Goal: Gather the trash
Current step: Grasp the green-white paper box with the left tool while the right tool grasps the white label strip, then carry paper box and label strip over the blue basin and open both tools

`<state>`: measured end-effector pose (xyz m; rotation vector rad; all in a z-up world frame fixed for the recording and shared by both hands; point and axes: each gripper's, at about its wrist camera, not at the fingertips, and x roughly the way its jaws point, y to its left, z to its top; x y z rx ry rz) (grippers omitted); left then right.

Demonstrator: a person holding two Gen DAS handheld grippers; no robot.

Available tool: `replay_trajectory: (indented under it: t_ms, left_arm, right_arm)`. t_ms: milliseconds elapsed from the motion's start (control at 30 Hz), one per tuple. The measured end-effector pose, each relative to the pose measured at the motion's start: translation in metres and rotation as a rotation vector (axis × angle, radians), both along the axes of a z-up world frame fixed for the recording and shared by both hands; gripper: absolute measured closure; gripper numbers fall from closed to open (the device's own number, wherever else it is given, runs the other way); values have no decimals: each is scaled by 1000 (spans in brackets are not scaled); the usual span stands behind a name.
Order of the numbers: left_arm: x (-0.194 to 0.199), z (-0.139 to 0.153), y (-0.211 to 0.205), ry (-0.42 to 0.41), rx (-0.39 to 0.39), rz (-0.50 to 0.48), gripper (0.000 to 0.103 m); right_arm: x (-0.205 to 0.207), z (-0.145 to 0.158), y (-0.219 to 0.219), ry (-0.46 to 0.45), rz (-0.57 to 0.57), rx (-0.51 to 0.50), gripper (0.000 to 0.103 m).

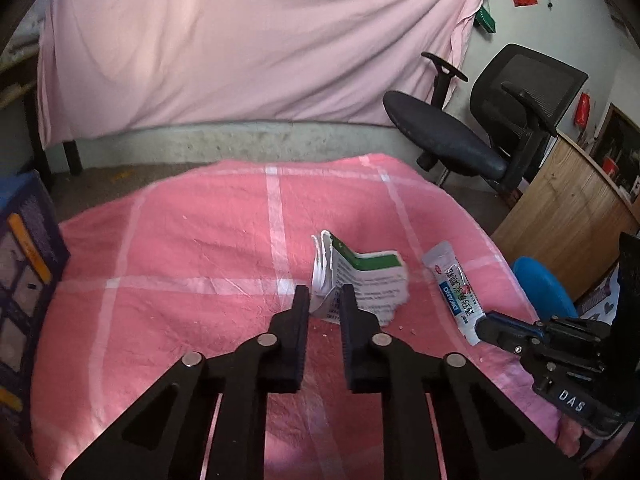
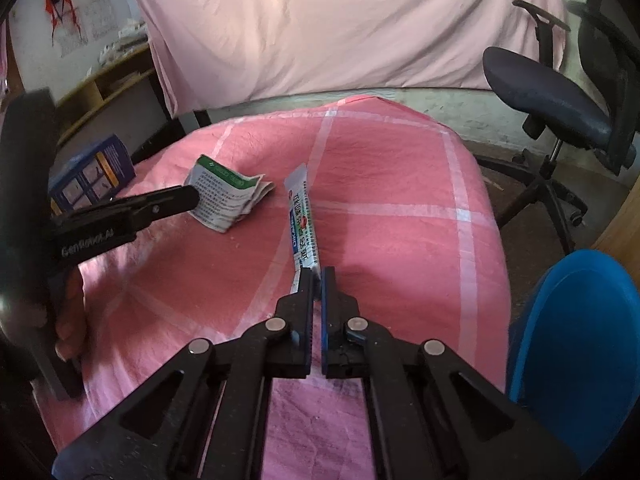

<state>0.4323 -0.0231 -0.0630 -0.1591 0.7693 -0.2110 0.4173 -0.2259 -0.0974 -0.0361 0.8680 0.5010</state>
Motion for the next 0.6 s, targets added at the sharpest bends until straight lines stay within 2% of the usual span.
replay_trajectory:
  t_ms: [167,300,367,500,600]
  left_arm:
    - [-34,16,-11,-138,62,43,101]
    - [-58,26,-18,-225,75,83,102]
    - [-67,32,-25,-271,73,97,102]
    - [-81,39,-42,-323,111,94,102]
    - [-92,48,-54,-378,144,78,102]
  right_arm:
    - [-13,10,-2,-72,-13,36,77]
    - [-36,33,-7,-221,-46,63,77]
    - [-40,36,-7,-244,-51,62,77]
    - [-59,58,-17,-381,-89,88,77]
    - [-64,66,-25,-424,-111,107,77]
